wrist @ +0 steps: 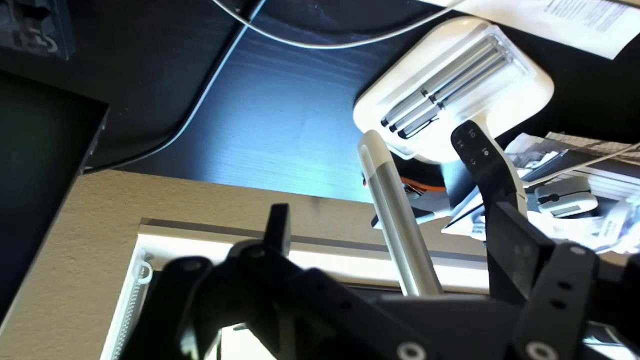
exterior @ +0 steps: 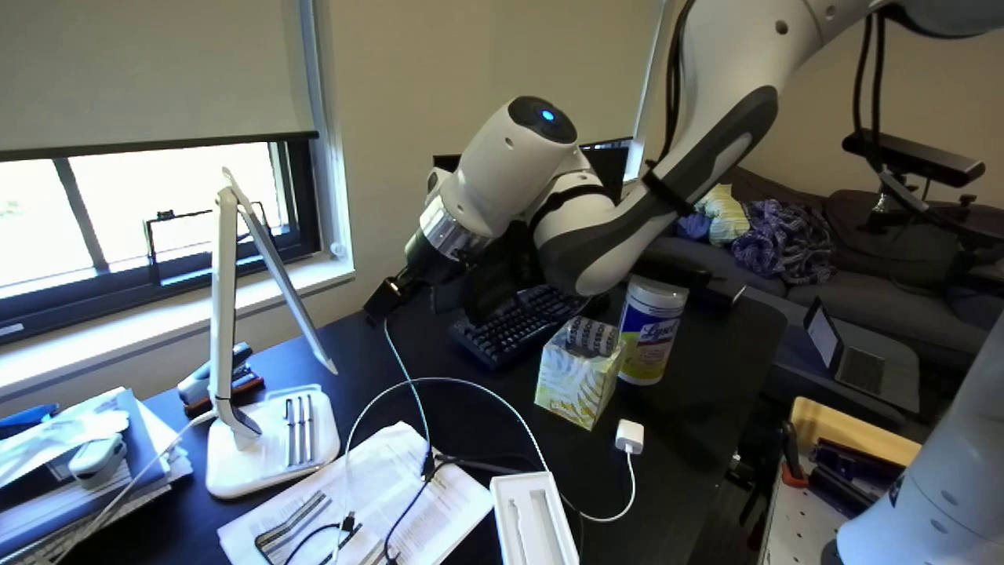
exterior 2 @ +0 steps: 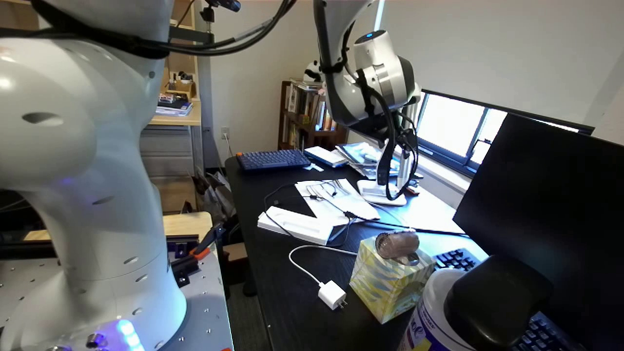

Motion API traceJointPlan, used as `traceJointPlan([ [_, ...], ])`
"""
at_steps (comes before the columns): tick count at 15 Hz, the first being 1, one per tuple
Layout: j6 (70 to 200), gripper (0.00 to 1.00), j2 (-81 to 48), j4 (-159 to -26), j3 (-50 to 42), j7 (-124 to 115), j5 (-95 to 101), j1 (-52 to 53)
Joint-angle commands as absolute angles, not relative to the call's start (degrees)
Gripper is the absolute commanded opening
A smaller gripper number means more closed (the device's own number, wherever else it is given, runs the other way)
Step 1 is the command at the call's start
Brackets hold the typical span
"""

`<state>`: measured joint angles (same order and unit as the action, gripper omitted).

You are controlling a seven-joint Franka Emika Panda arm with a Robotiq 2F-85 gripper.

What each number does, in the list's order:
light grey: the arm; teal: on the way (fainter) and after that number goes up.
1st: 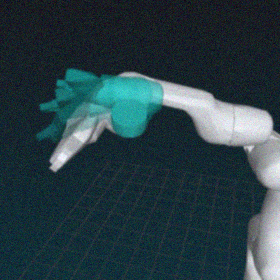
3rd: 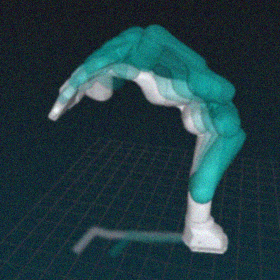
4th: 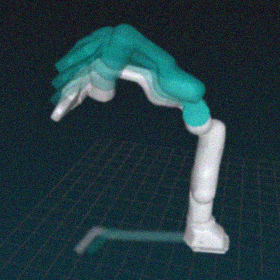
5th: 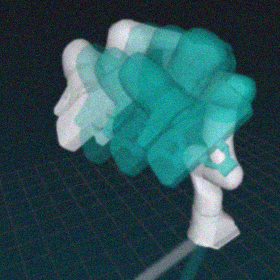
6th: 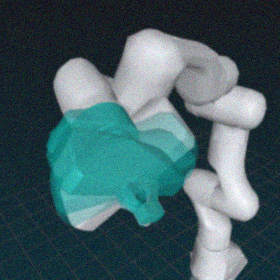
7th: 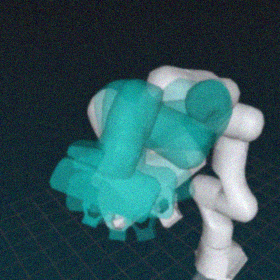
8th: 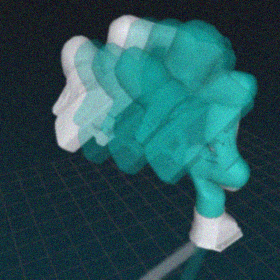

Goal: Turn the table lamp upward

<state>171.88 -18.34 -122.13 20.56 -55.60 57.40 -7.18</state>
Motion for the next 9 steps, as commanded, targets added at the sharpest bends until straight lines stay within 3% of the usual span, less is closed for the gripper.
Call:
traceJointPlan([
  [1,173.8,1.00,-24.8,-115.4,20.3,-53.4,58.4,-6.7],
  [9,174.7,1.00,-34.2,-103.7,20.1,-50.9,59.2,-4.6],
])
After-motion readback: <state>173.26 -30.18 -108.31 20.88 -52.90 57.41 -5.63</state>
